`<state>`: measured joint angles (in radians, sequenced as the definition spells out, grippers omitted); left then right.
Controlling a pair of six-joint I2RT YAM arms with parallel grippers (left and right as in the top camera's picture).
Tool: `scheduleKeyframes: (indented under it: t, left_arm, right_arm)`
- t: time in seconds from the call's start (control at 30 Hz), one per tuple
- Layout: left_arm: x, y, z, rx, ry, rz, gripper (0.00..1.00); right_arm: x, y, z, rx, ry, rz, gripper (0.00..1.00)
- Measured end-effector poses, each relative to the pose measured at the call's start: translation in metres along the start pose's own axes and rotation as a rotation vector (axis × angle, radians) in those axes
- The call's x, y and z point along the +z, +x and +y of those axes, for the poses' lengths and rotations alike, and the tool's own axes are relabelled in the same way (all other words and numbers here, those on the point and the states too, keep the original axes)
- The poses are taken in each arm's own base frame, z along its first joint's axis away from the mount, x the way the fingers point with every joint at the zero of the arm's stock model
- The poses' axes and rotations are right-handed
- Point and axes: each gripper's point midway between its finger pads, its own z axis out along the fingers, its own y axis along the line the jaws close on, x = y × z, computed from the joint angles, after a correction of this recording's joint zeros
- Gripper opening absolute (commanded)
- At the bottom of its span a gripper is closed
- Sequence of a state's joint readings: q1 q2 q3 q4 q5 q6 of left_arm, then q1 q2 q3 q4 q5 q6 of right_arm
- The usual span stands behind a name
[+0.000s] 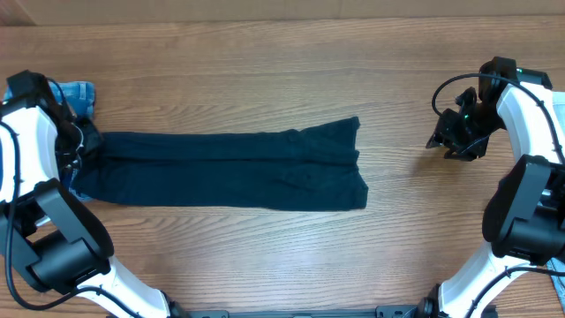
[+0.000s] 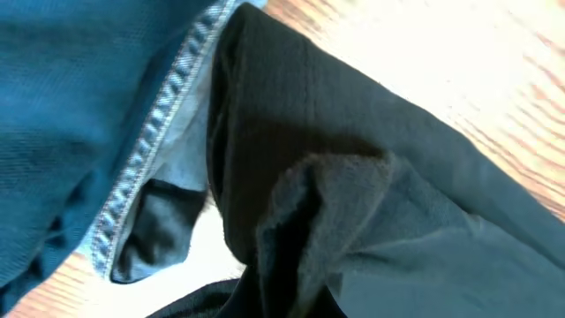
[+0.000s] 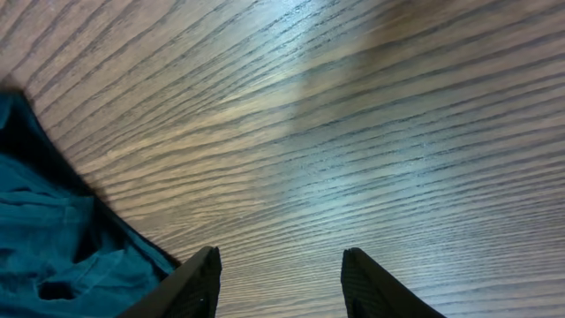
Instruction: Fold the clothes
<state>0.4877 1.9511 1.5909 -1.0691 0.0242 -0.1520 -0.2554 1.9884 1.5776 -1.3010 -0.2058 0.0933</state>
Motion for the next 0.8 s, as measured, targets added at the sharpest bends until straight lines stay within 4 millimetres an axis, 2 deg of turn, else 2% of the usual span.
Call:
scheduleKeyframes:
  t: [0.07,0.2,0.33,0.5,0.63,0.8]
  left_arm:
    - [-0.001,0.001,-0.010,0.019,0.019,0.003,0.04]
    - [-0.009,0.013,-0.051,0.124,0.034,0.000,0.04]
    - [-0.018,0.036,-0.102,0.287,0.005,-0.008,0.04]
    - [-0.020,0.061,-0.144,0.443,-0.048,-0.023,0.04]
    - [-0.022,0.083,-0.169,0.539,-0.065,-0.018,0.04]
    - [-0.023,0.106,-0.186,0.616,-0.073,0.003,0.04]
  right_arm:
    - [0.000,0.000,0.000,0.001,0.000,0.000,0.48]
    - [0.000,0.000,0.000,0.000,0.000,0.000,0.48]
    - [0.000,0.000,0.000,0.000,0.000,0.000,0.49]
    - [0.000,0.000,0.000,0.001,0.000,0.000,0.48]
    - [0.000,0.000,0.000,0.000,0.000,0.000,0.49]
    - [0.000,0.000,0.000,0.001,0.000,0.000,0.49]
